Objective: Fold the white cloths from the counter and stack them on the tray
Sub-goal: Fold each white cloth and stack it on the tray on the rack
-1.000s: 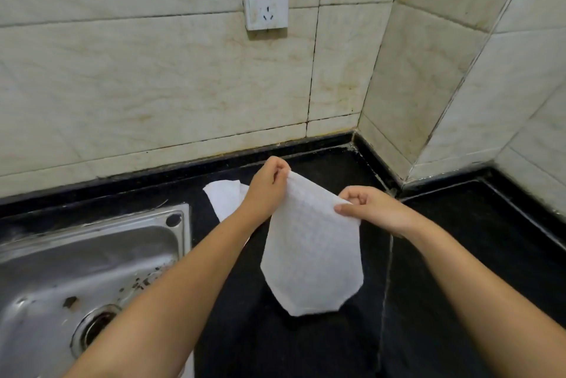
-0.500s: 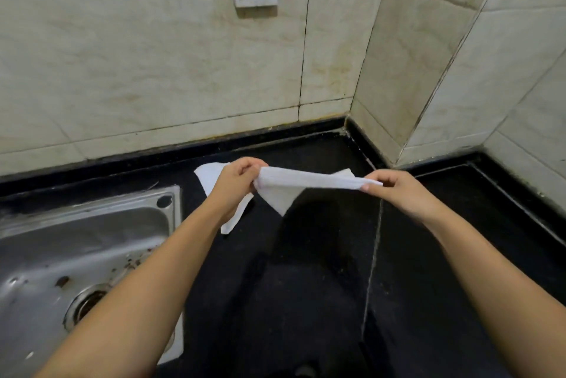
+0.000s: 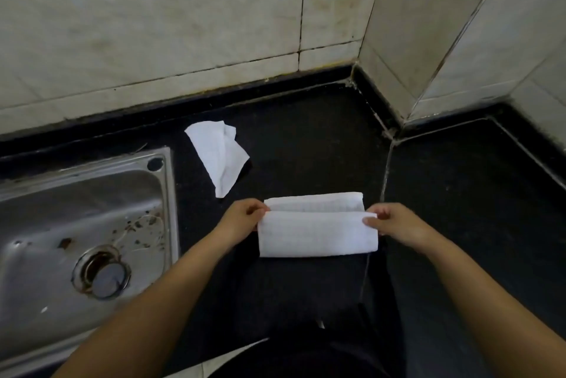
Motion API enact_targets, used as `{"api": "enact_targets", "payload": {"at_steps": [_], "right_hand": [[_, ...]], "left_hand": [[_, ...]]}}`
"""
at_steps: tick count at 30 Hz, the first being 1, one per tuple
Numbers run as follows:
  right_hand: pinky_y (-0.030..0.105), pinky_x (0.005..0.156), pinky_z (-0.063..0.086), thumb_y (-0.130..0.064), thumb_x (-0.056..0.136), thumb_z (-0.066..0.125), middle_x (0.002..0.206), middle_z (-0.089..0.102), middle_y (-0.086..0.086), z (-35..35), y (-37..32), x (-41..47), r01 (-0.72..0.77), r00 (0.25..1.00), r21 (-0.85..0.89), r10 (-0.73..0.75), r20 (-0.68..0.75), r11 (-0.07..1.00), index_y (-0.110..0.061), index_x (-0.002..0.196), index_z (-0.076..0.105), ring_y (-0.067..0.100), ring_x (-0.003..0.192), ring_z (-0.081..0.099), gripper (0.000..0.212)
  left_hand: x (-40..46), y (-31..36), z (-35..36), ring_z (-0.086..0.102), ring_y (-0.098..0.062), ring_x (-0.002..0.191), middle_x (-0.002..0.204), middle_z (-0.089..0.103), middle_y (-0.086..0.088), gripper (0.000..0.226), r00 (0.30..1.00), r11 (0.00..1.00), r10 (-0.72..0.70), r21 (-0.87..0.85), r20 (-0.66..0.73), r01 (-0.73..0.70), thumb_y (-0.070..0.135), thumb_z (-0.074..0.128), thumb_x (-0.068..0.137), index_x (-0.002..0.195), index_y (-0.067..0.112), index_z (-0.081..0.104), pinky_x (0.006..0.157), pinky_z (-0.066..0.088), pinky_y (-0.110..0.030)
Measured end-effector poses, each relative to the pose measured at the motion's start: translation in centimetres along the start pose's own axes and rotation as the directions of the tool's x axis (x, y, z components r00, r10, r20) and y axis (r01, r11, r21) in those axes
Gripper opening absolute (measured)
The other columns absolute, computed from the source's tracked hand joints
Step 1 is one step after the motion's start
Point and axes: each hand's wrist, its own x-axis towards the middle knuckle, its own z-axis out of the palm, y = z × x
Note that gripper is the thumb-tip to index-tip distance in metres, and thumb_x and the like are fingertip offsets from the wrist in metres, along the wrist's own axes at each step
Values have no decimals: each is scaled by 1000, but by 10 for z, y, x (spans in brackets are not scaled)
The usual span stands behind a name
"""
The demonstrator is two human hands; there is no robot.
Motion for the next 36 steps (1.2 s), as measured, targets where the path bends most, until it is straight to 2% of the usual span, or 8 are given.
{"api": "enact_targets", "payload": {"at_steps": [9,13,17,23,26,30,33,36], "right_hand": [[31,71,46,-19,94,50,92,62,5,17,-12,57,-58,959,-228,-9,-283,972,-15,100,62,24,90,61,14],[40,95,40,-20,91,51,120,54,7,28,-9,66,-100,926,-590,-142,-350,801,-19,122,54,26,113,50,31],[39,101,37,-25,94,49,131,49,5,54,-56,84,105,951,-687,-275,-143,719,-20,133,46,24,122,45,39],[41,100,39,-31,92,55,129,52,6,135,-112,109,318,948,-724,-224,227,612,-20,129,46,24,120,49,40],[39,97,44,-28,92,55,121,57,6,140,-117,108,297,952,-765,-120,281,571,-18,123,51,23,111,55,33],[29,84,48,-26,91,57,109,56,1,104,-120,89,310,931,-473,-163,326,825,-18,108,60,15,97,57,19],[32,81,50,-24,89,60,99,62,5,58,-124,70,314,935,-238,-256,245,919,-16,99,63,16,91,60,13],[29,75,49,-16,88,63,89,64,6,11,-130,59,324,945,-26,-322,59,946,-8,97,64,12,81,60,12]], "left_hand": [[43,5,26,58,-19,90,97,63,-3,20,965,897,171,436,-198,-70,14,44,94,94,13,64,79,45,-31],[35,-3,34,52,-20,101,110,56,-3,21,928,783,279,617,-246,-72,20,44,96,112,15,57,86,37,-32],[12,-9,28,52,-18,98,103,54,0,20,904,850,161,521,-397,77,34,49,94,103,16,50,85,37,-31],[-17,-24,39,46,-19,111,118,50,-2,47,964,637,72,755,-258,154,57,42,91,114,17,47,92,36,-34],[-18,-25,43,44,-20,114,123,47,-3,48,960,675,44,717,-277,175,54,49,89,119,16,45,93,35,-34],[-19,-25,38,42,-18,116,126,45,0,40,980,834,51,548,-192,64,41,53,91,124,18,51,96,37,-32],[-13,-3,24,54,-7,90,98,60,2,15,983,988,88,144,-160,-65,25,56,93,94,14,65,81,42,-19],[2,44,7,53,4,68,75,60,11,11,941,972,215,-37,-263,-232,15,59,91,85,16,67,68,41,-14]]}}
